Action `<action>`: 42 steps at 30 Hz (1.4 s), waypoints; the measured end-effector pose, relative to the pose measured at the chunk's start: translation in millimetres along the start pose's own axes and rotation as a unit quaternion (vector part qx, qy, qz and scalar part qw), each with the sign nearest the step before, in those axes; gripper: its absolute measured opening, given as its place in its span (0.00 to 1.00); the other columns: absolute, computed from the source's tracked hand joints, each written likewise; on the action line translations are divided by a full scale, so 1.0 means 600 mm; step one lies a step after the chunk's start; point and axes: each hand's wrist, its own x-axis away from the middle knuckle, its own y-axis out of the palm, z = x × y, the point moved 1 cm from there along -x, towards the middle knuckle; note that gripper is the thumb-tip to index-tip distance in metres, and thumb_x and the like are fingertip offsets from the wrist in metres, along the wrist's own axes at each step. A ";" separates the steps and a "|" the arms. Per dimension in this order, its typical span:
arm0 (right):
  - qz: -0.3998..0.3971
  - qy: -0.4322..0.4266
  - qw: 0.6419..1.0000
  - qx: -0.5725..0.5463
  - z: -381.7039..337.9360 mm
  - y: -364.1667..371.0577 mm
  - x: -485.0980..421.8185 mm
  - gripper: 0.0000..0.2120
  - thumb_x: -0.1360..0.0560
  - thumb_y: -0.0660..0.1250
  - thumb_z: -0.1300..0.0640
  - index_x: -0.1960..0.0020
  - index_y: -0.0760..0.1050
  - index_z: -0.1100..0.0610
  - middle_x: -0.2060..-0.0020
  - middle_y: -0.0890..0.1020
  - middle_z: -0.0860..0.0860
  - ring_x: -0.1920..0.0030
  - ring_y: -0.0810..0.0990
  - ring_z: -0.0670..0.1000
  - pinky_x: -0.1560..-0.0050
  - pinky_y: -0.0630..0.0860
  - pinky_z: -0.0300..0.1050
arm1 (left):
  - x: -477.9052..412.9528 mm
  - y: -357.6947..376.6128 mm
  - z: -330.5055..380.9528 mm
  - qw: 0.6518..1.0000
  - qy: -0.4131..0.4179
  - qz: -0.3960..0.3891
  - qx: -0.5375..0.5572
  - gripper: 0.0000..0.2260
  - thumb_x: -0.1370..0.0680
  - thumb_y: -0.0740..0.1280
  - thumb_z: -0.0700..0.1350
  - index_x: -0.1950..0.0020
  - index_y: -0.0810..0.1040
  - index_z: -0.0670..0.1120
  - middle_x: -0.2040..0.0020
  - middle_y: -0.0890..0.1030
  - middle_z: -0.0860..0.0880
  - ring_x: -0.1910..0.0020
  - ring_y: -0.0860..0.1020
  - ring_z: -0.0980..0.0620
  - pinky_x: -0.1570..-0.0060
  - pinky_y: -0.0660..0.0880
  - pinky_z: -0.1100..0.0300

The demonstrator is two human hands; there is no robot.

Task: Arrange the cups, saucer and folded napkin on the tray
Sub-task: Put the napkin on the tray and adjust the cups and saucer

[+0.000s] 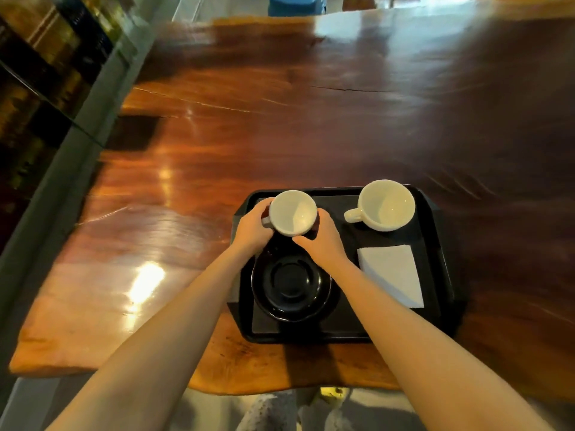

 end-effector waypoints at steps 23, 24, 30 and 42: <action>0.043 0.079 0.983 0.163 0.044 -0.030 0.087 0.18 0.21 0.58 0.57 0.31 0.67 0.56 0.38 0.75 0.54 0.39 0.75 0.52 0.41 0.73 0.45 | 0.078 0.009 -0.023 0.991 -0.032 -0.023 -0.125 0.22 0.23 0.61 0.36 0.29 0.67 0.44 0.34 0.76 0.43 0.35 0.74 0.44 0.39 0.71 0.53; 0.028 0.079 0.979 0.186 0.046 -0.029 0.096 0.18 0.20 0.57 0.57 0.31 0.67 0.56 0.38 0.75 0.54 0.40 0.75 0.52 0.41 0.73 0.46 | 0.089 0.015 -0.027 0.987 -0.034 -0.031 -0.152 0.22 0.23 0.60 0.35 0.29 0.67 0.44 0.33 0.75 0.42 0.35 0.73 0.44 0.38 0.71 0.51; -0.004 0.106 0.975 0.194 0.053 -0.029 0.107 0.17 0.20 0.57 0.60 0.32 0.67 0.56 0.39 0.77 0.55 0.40 0.77 0.53 0.41 0.76 0.49 | 0.108 0.030 -0.031 0.983 -0.035 -0.026 -0.180 0.24 0.25 0.58 0.31 0.29 0.67 0.44 0.33 0.72 0.43 0.34 0.72 0.43 0.39 0.71 0.50; 0.127 0.059 0.978 0.153 0.044 -0.111 0.125 0.20 0.23 0.62 0.59 0.32 0.66 0.56 0.38 0.76 0.53 0.40 0.76 0.53 0.43 0.74 0.47 | 0.147 0.047 0.010 0.986 -0.012 0.024 -0.167 0.19 0.23 0.60 0.38 0.32 0.70 0.43 0.36 0.76 0.44 0.34 0.72 0.44 0.37 0.70 0.52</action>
